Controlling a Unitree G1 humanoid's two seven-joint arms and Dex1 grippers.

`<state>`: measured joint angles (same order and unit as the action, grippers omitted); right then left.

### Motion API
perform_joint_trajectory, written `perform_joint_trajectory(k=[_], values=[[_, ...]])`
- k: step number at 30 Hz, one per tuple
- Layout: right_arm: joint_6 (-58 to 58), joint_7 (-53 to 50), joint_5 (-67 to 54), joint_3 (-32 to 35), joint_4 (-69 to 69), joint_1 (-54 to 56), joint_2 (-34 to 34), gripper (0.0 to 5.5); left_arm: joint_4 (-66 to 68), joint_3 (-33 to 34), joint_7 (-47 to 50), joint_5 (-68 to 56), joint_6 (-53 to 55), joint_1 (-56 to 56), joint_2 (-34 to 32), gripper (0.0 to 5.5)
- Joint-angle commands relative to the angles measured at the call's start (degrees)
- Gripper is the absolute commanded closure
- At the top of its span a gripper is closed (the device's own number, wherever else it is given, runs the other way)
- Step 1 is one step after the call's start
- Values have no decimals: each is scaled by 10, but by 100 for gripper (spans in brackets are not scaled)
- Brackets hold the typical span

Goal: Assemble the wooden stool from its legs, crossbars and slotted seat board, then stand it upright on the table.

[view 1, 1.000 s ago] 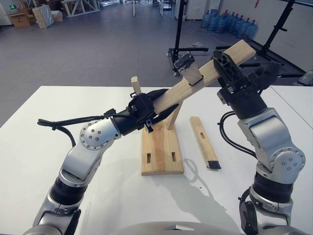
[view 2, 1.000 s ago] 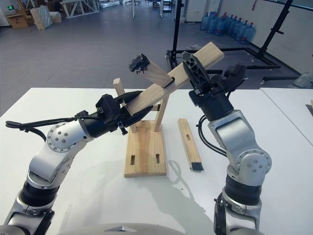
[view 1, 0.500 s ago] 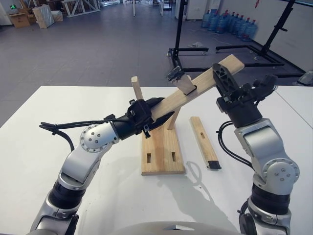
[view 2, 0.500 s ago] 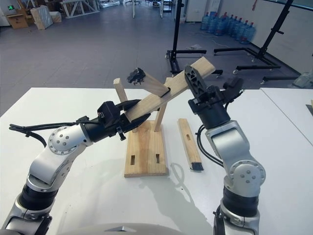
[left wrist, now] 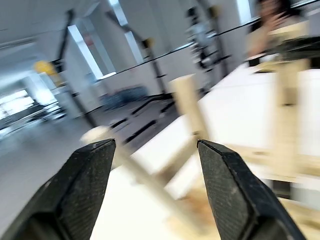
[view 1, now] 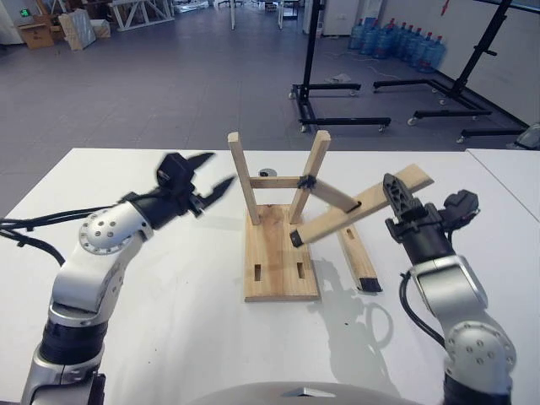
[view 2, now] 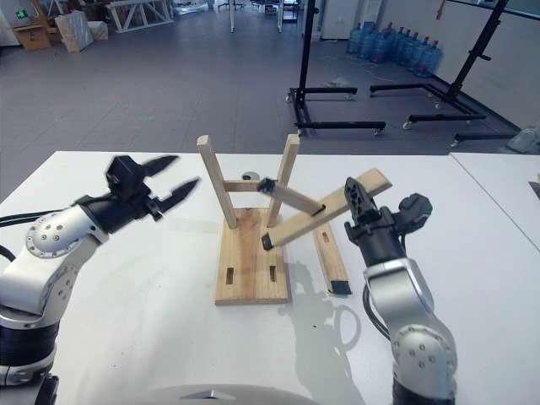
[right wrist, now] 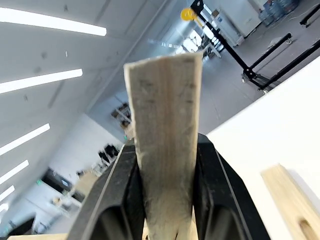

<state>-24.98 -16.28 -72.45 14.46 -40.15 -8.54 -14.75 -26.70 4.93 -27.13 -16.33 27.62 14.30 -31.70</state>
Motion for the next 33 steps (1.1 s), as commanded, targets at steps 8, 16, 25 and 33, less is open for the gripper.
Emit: perform_joint_trajectory(k=[8,16,25,33], values=[[18,60,133,-42,-18,-111,10,450,30,-5,95,66,7,12,44,253],[7,75,279,-82,0,-77,-29,450,25,-39,87,80,7,6,52,253],[5,181,421,-144,15,-93,-117,450,29,-49,88,97,3,4,54,253],[32,195,433,-169,36,-81,-77,450,27,-66,88,106,2,3,71,253]])
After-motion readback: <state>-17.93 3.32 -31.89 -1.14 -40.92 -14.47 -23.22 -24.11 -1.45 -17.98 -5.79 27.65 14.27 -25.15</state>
